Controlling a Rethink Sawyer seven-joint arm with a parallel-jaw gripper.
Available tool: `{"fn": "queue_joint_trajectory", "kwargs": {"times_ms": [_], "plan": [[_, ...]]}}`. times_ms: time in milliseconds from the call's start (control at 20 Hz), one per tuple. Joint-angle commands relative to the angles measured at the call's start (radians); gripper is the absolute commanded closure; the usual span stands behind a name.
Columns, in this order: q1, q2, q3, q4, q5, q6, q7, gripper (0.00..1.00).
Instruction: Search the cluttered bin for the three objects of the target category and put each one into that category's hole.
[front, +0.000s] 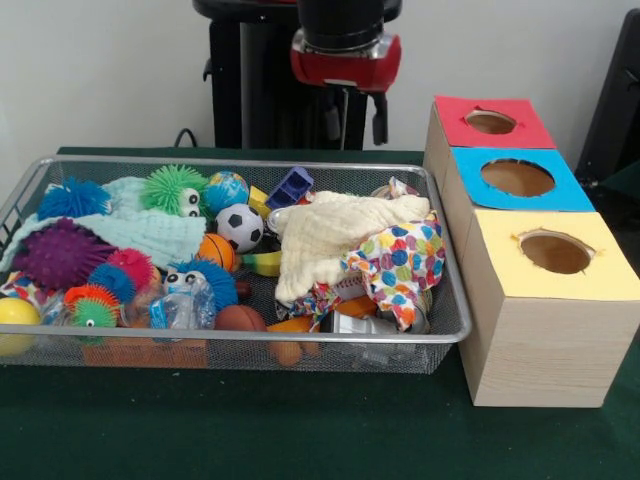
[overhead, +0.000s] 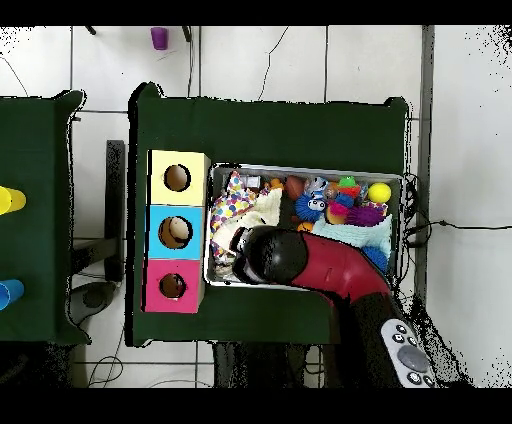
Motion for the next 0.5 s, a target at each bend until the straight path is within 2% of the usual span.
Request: {"fn": "queue_joint_trajectory", "kwargs": {"times_ms": [50,500], "plan": [[-0.057,-0.03,-0.02,0.025,-0.08,0.058,-0.031,0.0],[-0.138,0.019,-0.022,-0.033,-0.208,0.039,-0.109,0.0]]}}
